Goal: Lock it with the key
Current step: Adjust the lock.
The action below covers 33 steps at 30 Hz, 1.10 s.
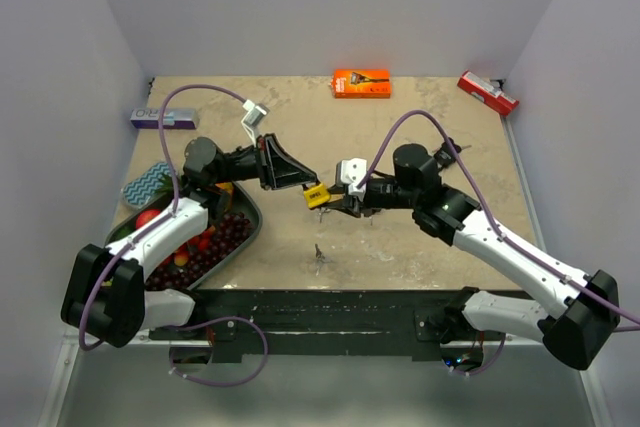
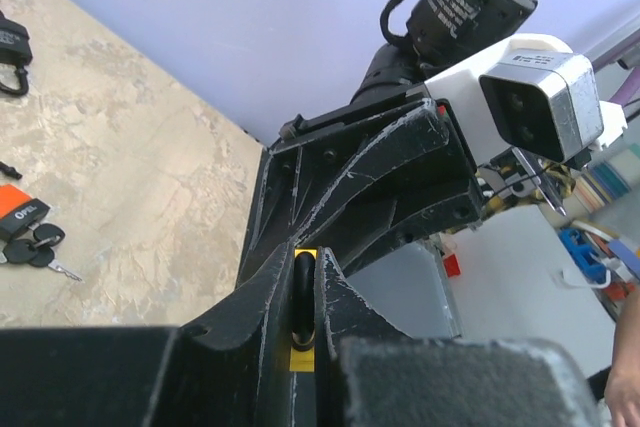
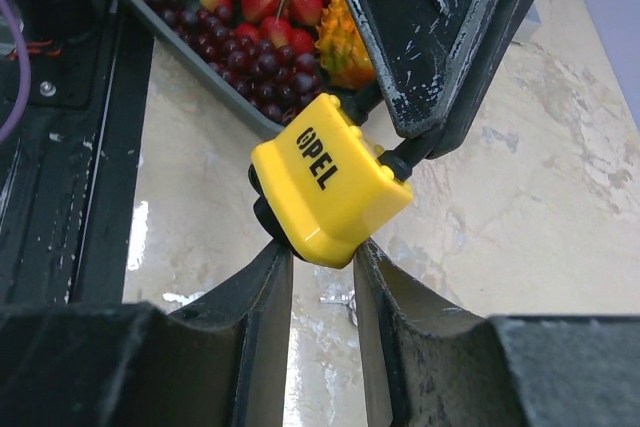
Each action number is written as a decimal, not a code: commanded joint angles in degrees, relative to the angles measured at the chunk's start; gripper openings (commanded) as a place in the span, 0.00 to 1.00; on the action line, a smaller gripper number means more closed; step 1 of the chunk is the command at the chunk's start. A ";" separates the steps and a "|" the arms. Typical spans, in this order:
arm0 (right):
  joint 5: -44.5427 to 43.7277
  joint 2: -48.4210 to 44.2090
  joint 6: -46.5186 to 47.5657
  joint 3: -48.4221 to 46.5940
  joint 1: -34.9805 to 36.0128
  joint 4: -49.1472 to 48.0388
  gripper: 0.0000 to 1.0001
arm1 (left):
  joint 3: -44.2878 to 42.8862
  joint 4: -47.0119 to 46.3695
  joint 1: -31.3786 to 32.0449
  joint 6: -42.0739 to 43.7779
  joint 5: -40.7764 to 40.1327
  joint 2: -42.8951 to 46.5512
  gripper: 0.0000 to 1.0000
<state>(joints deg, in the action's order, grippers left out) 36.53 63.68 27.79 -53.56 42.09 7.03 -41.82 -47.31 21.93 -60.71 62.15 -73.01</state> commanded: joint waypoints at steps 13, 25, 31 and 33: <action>-7.79 -3.21 -0.72 0.91 -2.88 -7.21 0.75 | -1.85 0.02 -5.93 0.76 2.71 1.38 0.00; -8.83 7.82 -3.62 0.12 -2.63 12.11 0.77 | -4.32 12.50 -12.79 11.92 -0.53 1.82 0.00; -15.34 17.43 -6.34 -1.54 5.70 9.96 0.70 | -3.18 14.18 -15.51 13.60 -5.27 2.61 0.00; -16.67 21.74 -8.88 -2.77 8.26 8.71 0.67 | -2.91 14.18 -16.48 13.51 -6.51 2.70 0.00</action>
<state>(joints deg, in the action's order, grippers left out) 23.90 81.87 23.75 -52.51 45.01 17.17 -43.77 -32.14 7.18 -48.86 59.83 -72.58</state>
